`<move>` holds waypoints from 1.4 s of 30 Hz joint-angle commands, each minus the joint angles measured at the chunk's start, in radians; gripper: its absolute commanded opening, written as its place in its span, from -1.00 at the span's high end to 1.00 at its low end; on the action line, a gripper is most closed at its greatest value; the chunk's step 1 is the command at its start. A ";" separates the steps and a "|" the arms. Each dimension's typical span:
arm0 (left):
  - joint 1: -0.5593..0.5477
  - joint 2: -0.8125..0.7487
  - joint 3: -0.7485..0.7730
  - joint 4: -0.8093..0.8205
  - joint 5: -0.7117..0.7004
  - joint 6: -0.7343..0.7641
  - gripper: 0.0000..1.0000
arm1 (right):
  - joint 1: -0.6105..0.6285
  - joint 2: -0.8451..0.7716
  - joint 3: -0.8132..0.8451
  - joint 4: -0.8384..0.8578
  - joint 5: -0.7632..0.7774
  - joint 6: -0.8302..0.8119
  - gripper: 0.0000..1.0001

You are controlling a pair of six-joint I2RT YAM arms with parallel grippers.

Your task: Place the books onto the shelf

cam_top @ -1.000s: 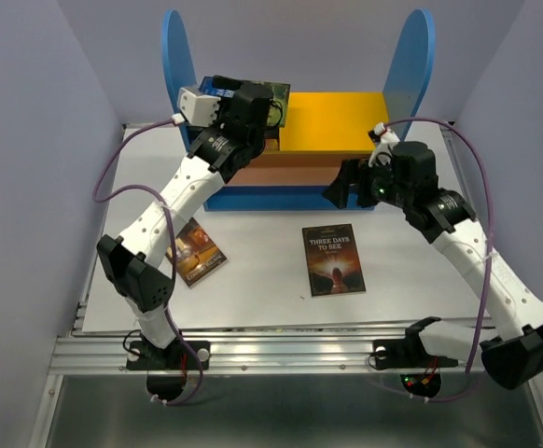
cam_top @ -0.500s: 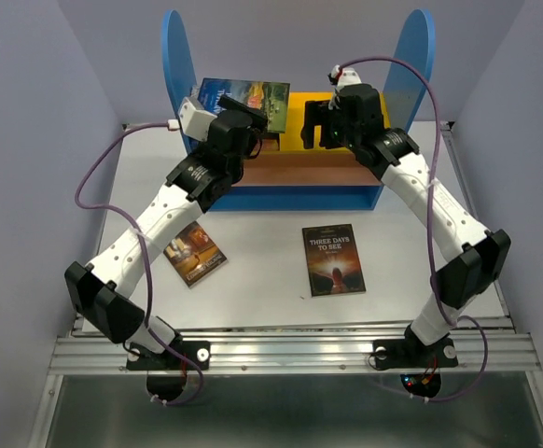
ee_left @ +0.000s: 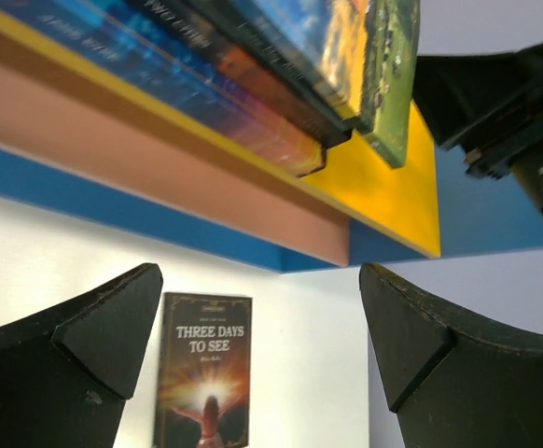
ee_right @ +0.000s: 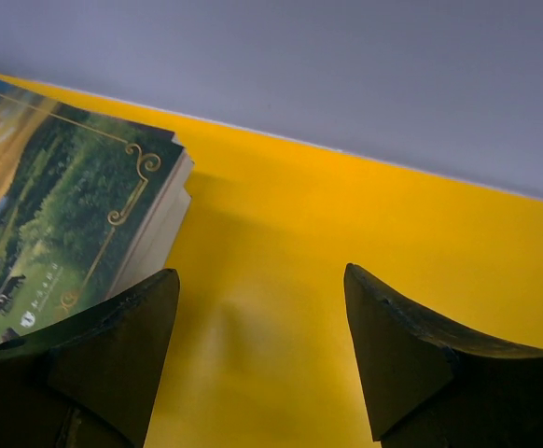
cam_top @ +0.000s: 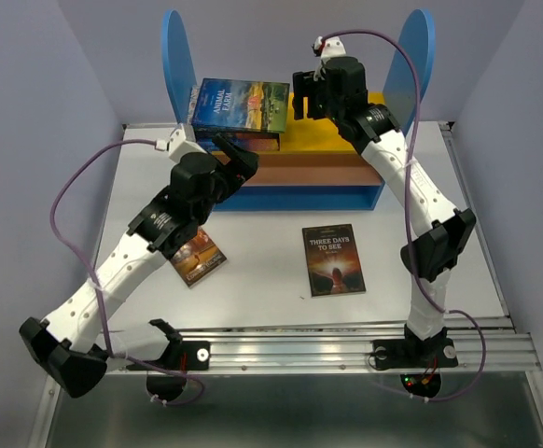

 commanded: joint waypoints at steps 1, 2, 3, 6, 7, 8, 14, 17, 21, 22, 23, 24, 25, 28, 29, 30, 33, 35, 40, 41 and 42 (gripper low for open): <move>0.000 -0.132 -0.104 0.020 -0.016 0.054 -0.98 | 0.002 0.025 0.110 0.035 -0.061 -0.030 -0.54; 0.000 -0.170 -0.114 0.008 -0.022 0.054 -0.98 | 0.002 0.037 0.118 0.035 -0.076 -0.034 -0.54; 0.000 -0.187 -0.126 -0.009 -0.049 0.054 -0.98 | 0.002 0.043 0.122 0.035 -0.105 -0.043 -0.54; 0.000 -0.245 -0.141 -0.072 -0.101 0.054 -0.98 | 0.002 0.049 0.121 0.060 -0.151 -0.042 -0.54; 0.000 -0.258 -0.154 -0.081 -0.112 0.056 -0.98 | 0.002 0.051 0.121 0.067 -0.164 -0.040 -0.54; 0.000 -0.282 -0.161 -0.099 -0.131 0.054 -0.98 | 0.002 0.058 0.125 0.084 -0.194 -0.036 -0.54; 0.000 -0.339 -0.227 -0.104 -0.134 0.033 -0.98 | 0.002 0.094 0.190 0.118 -0.291 -0.019 -0.54; 0.000 -0.331 -0.243 -0.103 -0.120 0.027 -0.98 | 0.002 0.107 0.196 0.132 -0.317 -0.020 -0.54; 0.000 -0.302 -0.238 -0.106 -0.086 0.031 -0.98 | 0.002 0.131 0.211 0.136 -0.316 -0.033 -0.56; 0.000 -0.292 -0.238 -0.103 -0.079 0.039 -0.98 | 0.002 0.141 0.217 0.141 -0.314 -0.036 -0.56; 0.000 -0.289 -0.238 -0.101 -0.067 0.037 -0.98 | 0.002 0.149 0.220 0.144 -0.314 -0.037 -0.56; 0.000 -0.284 -0.238 -0.099 -0.062 0.040 -0.98 | 0.002 0.155 0.225 0.144 -0.316 -0.037 -0.56; 0.000 -0.279 -0.238 -0.096 -0.057 0.043 -0.98 | 0.002 0.160 0.231 0.143 -0.322 -0.039 -0.56; 0.000 -0.267 -0.240 -0.090 -0.042 0.047 -0.98 | 0.002 0.164 0.230 0.146 -0.322 -0.028 -0.56; 0.000 -0.265 -0.243 -0.083 -0.036 0.048 -0.98 | 0.002 0.164 0.228 0.143 -0.314 -0.025 -0.57; 0.000 -0.264 -0.246 -0.075 -0.022 0.053 -0.98 | 0.002 0.154 0.224 0.146 -0.287 -0.019 -0.61; 0.000 -0.262 -0.253 -0.053 0.010 0.070 -0.98 | 0.002 0.132 0.208 0.146 -0.222 -0.017 -0.67; -0.002 -0.264 -0.261 -0.037 0.033 0.083 -0.98 | 0.002 0.092 0.188 0.144 -0.089 -0.017 -0.75; 0.000 -0.258 -0.334 0.028 0.149 0.111 -0.98 | 0.002 -0.151 -0.090 0.106 0.254 0.034 -1.00; 0.000 -0.256 -0.354 0.043 0.180 0.117 -0.98 | 0.002 -0.203 -0.162 0.098 0.279 0.053 -1.00; 0.000 -0.253 -0.373 0.063 0.246 0.119 -0.98 | 0.002 -0.259 -0.239 0.088 0.295 0.090 -1.00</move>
